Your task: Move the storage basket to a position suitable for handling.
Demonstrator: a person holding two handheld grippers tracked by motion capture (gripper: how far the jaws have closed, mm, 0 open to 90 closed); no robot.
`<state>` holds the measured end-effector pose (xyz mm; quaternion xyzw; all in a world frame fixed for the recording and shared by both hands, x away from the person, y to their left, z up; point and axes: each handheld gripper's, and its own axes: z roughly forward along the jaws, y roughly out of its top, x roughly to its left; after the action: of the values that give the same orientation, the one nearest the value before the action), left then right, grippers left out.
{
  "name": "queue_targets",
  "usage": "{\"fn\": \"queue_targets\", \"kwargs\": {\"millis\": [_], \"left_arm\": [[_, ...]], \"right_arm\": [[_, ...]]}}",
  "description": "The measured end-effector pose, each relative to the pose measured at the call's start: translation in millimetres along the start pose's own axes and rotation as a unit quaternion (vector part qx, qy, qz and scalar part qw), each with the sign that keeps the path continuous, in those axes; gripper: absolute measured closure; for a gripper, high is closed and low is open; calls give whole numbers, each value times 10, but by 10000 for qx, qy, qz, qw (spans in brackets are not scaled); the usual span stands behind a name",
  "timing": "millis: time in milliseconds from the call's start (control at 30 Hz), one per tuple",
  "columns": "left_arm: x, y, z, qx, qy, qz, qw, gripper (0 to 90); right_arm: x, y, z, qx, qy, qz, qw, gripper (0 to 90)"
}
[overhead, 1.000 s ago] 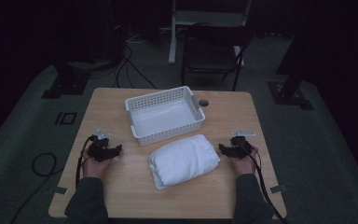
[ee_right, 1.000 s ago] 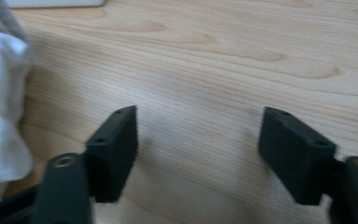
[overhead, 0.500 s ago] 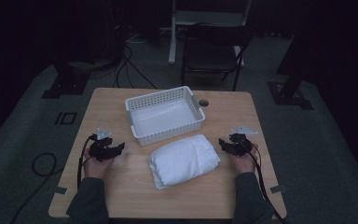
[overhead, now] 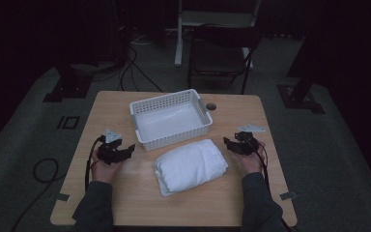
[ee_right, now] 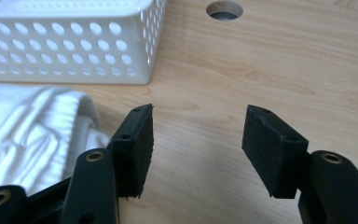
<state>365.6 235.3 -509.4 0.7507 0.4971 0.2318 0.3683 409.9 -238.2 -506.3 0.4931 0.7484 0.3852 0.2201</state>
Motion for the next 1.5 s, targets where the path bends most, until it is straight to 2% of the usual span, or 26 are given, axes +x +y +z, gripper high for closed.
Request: {"fn": "queue_targets", "kwargs": {"millis": [333,833,1333,1367,1500], "left_arm": [[-72,87,-22,-109,-49,41,9999,365],[-191,141,8,-137,-159,131,9997,361],[-259,166,42,-128,-215,223,9994,363],[-282,172,58,-90,-209,288,9993,363],[-304,188,79,-63,-212,327,9992,364]], "right_arm": [[64,194,52,-114,-1,-138,9998,436],[136,425,252,-100,193,-193,9996,472],[145,630,441,-168,292,13,9994,521],[151,651,484,-138,293,39,9995,530],[163,693,542,-120,309,82,9994,534]]}}
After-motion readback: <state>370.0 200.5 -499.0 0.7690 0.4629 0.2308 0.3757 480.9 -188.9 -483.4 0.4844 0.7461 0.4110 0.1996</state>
